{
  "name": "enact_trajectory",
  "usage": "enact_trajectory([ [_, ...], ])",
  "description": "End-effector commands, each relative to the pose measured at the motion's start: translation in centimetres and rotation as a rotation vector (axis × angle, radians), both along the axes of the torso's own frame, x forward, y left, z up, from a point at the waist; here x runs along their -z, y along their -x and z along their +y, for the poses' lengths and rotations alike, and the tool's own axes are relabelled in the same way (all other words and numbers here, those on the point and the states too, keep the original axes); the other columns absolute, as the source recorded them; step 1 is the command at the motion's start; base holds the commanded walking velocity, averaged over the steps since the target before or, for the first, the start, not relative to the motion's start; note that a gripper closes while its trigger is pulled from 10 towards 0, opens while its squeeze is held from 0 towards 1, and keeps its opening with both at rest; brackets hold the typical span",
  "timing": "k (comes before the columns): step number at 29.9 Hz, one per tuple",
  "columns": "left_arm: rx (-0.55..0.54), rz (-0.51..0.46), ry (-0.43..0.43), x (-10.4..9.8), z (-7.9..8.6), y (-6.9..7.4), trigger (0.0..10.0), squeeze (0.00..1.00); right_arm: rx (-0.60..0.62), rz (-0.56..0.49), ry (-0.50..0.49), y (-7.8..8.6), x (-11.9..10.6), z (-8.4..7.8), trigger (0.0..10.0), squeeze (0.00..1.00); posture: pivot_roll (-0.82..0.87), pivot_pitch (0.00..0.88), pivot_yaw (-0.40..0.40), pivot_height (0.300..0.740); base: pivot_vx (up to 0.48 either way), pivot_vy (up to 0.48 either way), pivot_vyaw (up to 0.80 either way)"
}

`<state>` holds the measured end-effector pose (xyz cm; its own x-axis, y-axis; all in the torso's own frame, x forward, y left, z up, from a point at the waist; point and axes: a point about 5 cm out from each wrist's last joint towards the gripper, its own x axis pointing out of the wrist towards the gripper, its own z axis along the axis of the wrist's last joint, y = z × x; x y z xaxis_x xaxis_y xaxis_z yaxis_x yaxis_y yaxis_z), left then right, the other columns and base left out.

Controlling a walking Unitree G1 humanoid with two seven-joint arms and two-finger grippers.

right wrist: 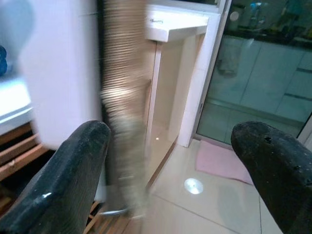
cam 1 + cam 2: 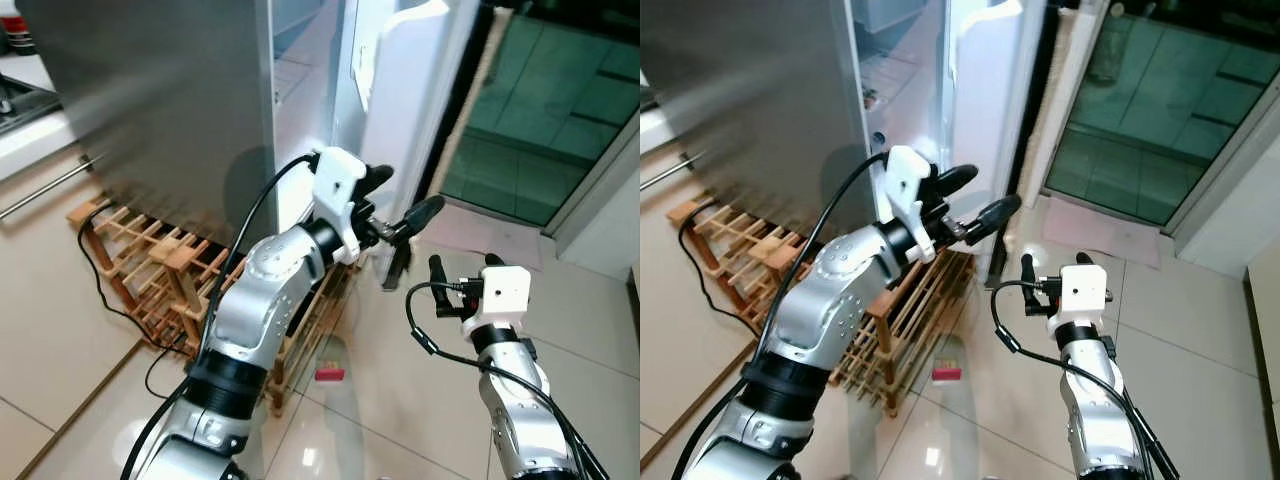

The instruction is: Restocking fridge

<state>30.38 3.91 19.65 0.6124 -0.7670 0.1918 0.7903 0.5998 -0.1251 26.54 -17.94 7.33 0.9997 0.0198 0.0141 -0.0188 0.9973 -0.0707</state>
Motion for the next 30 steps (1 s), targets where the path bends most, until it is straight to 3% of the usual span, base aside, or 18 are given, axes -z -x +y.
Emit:
enact_trajectory([
  [1,-0.042,0.016,0.010,0.0,0.9,0.0,10.0,0.00,-0.006,0.010,0.009,0.0,0.2,-0.2,10.0,0.00,-0.03,0.000,-0.038,0.736,0.000,0.000,0.00],
  [5,-0.170,0.054,0.015,1.1,3.2,0.0,10.0,0.00,-0.039,0.023,-0.008,0.0,0.4,0.0,10.0,0.00,-0.03,0.000,-0.036,0.736,0.000,0.000,0.00],
  [6,-0.283,0.060,0.024,1.6,4.7,-0.2,10.0,0.00,-0.053,0.021,-0.017,-0.1,0.4,0.1,10.0,0.00,-0.02,0.000,-0.037,0.736,0.000,0.000,0.00],
  [7,-0.283,0.060,0.024,1.6,4.7,-0.2,10.0,0.00,-0.053,0.021,-0.017,-0.1,0.4,0.1,10.0,0.00,-0.02,0.000,-0.037,0.736,0.000,0.000,0.00],
  [8,-0.417,0.060,0.022,2.2,6.5,-0.3,10.0,0.00,-0.064,0.019,-0.023,-0.2,0.4,0.3,10.0,0.00,-0.01,0.000,-0.037,0.736,0.000,0.000,0.00],
  [9,-0.624,0.027,-0.032,3.0,9.3,-0.1,10.0,0.00,-0.075,0.012,-0.027,-0.4,0.2,0.6,10.0,0.00,0.00,0.000,-0.036,0.736,0.000,0.000,0.00],
  [10,-0.691,-0.001,-0.078,3.4,10.2,0.2,10.0,0.00,-0.078,0.007,-0.030,-0.5,0.1,0.7,10.0,0.00,0.00,0.000,-0.036,0.736,0.000,0.000,0.00],
  [11,-0.691,-0.001,-0.078,3.4,10.2,0.2,10.0,0.00,-0.078,0.007,-0.030,-0.5,0.1,0.7,10.0,0.00,0.00,0.000,-0.036,0.736,0.000,0.000,0.00],
  [13,-0.851,0.015,-0.172,4.9,12.6,1.1,10.0,0.00,-0.081,-0.009,-0.026,-1.0,-0.4,1.0,10.0,0.00,0.01,0.000,-0.042,0.736,0.000,0.000,0.00],
  [14,-0.851,0.015,-0.172,4.9,12.6,1.1,10.0,0.00,-0.081,-0.009,-0.026,-1.0,-0.4,1.0,10.0,0.00,0.01,0.000,-0.042,0.736,0.000,0.000,0.00],
  [15,-0.962,0.074,-0.234,6.5,14.4,1.9,10.0,0.00,-0.078,-0.026,-0.017,-1.4,-0.9,1.1,10.0,0.00,0.02,0.000,-0.046,0.736,0.000,0.000,0.54],
  [17,-1.021,0.119,-0.260,7.5,15.5,2.4,10.0,0.00,-0.076,-0.029,-0.023,-1.8,-1.2,1.1,10.0,0.00,0.04,0.000,-0.053,0.736,0.000,0.000,0.64],
  [26,-1.044,0.063,-0.216,6.6,14.4,2.0,10.0,0.00,-0.129,-0.027,-0.054,-2.9,-1.8,2.1,10.0,0.00,0.05,0.000,-0.066,0.736,0.000,0.000,0.69],
  [30,-1.034,0.037,-0.223,6.2,13.6,1.8,10.0,0.00,-0.157,-0.020,-0.060,-3.2,-1.8,2.6,10.0,0.00,0.06,0.000,-0.068,0.736,0.000,0.432,0.65],
])
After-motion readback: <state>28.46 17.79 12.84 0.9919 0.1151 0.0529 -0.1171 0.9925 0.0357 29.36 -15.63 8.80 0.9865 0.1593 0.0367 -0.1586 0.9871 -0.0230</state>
